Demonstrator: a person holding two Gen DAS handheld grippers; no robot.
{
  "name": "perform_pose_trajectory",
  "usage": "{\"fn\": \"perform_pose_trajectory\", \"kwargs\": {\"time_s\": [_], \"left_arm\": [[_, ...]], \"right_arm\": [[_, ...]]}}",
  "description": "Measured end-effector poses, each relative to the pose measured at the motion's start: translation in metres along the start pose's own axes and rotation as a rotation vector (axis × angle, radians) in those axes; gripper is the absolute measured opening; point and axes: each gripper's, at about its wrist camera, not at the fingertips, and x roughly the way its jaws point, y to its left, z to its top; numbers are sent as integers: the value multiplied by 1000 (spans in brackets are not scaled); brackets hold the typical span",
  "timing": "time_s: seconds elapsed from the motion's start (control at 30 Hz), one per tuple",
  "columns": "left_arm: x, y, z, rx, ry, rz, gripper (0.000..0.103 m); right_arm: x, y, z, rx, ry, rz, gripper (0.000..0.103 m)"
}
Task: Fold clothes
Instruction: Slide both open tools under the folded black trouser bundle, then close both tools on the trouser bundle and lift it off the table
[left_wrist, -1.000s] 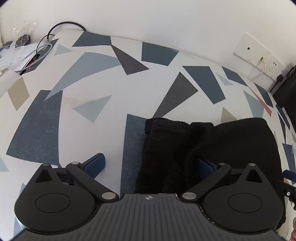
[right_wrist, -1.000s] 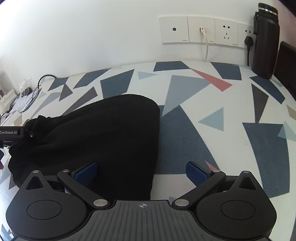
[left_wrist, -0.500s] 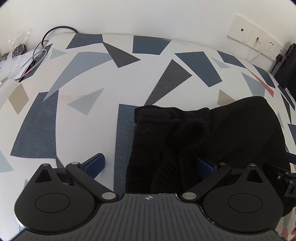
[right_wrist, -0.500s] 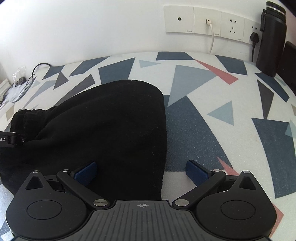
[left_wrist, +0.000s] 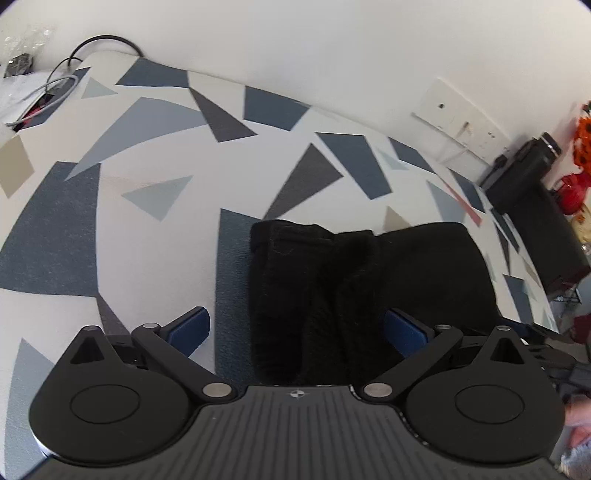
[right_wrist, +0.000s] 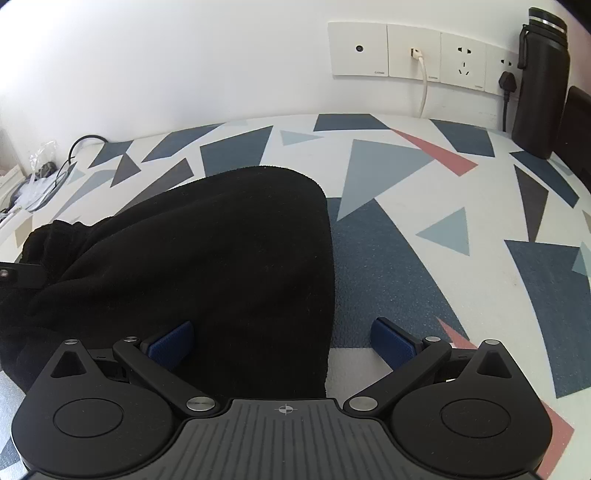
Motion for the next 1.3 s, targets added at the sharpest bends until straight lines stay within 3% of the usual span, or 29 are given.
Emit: {"fn": "perform_pose_trajectory", "kwargs": {"time_s": [0.03,0.13,0.27,0.4,0.43,0.47,0.5,0.53,0.57,0.6,0.67,0.73,1.0,1.13,1.3], "left_arm": [[5,-5,-2,37,34,28,103],[11,-19,-11,134,38,87,103],[18,-36,-10,153,51,101,103],[32,-54,-7,159,36,170,103],[33,-57,-6,157,37,185,96],[30,-61,-8,145,26,180,87],[26,-65,-9,133,15,173,64],[23,-67,-13,110,11,170,49],[19,-68,-16,85,8,167,45],[16,-67,-21,44,0,165,43],[7,-62,-33,-52,-27,162,39],[-4,-59,-45,-138,-47,163,36],[-100,-56,-102,-322,-199,264,35],[-162,-54,-136,-373,-296,345,35],[-245,-40,-205,-469,-432,442,35]], "right_arm": [[0,0,0,1,0,2,102],[0,0,0,4,1,0,102],[-1,-4,1,40,-12,18,102],[1,1,-1,9,-27,8,102],[1,2,-1,-3,-29,10,102],[1,2,-1,-13,-31,24,94],[0,2,1,-25,-35,52,86],[-2,3,2,-44,-30,100,58],[-3,3,4,-58,-25,142,43],[-4,2,5,-59,-18,158,41],[-8,0,7,-70,-15,204,25],[-14,-2,8,-87,-18,261,19],[-52,29,14,-266,-48,578,18],[-71,68,14,-303,-31,703,17],[-117,144,-8,-408,-59,831,17]]}}
